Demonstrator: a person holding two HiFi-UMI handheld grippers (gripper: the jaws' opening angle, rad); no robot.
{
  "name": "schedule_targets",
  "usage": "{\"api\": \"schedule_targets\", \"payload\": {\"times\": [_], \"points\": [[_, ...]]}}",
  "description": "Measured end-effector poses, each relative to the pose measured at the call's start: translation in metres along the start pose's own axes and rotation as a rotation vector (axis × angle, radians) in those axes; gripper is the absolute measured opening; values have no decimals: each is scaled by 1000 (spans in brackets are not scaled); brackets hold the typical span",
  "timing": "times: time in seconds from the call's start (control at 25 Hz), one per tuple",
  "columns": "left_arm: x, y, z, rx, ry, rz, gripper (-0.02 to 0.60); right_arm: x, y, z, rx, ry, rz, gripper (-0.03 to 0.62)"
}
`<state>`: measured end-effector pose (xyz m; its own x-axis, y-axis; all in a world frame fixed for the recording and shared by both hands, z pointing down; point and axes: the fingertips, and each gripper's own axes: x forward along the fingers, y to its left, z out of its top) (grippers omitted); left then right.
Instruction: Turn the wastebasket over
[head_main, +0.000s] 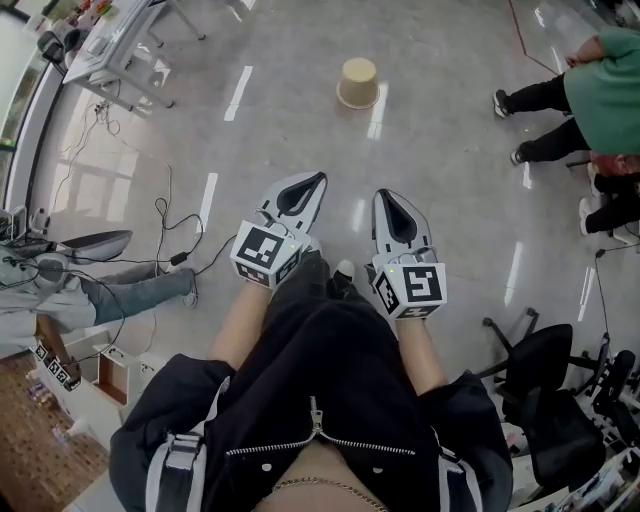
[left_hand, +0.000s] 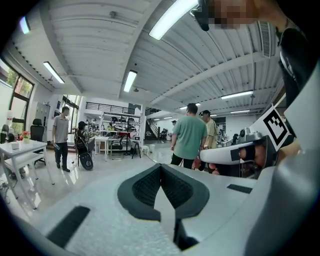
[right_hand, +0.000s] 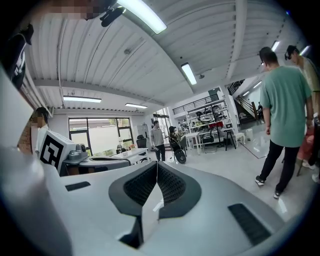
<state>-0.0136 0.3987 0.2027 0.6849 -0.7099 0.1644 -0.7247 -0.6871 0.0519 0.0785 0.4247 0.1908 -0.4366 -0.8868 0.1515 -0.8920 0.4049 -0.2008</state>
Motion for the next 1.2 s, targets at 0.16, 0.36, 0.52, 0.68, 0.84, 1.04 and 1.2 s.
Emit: {"api": "schedule_targets", "payload": {"times": [0.16, 0.36, 0.52, 0.68, 0.84, 1.04, 1.2], "points": [[11, -2, 5, 0, -2, -18, 4, 2, -2, 0, 1, 4, 2, 11], [23, 6, 7, -14, -18, -30, 4, 9, -4, 2, -15, 7, 0, 11], [38, 17, 5, -27, -26, -47, 3, 22, -11, 2, -25, 14, -16, 11], [55, 36, 6, -48, -30, -51, 4, 45, -16, 2, -26, 39, -16, 11], [77, 58, 4, -53, -23, -67, 3, 77, -25, 4, -29, 57, -21, 11], [106, 95, 12, -73, -28, -77, 5, 120, -33, 13, -44, 69, -22, 11], [121, 115, 22, -65, -34, -93, 3, 145, -38, 24, -46, 65, -33, 11]]}}
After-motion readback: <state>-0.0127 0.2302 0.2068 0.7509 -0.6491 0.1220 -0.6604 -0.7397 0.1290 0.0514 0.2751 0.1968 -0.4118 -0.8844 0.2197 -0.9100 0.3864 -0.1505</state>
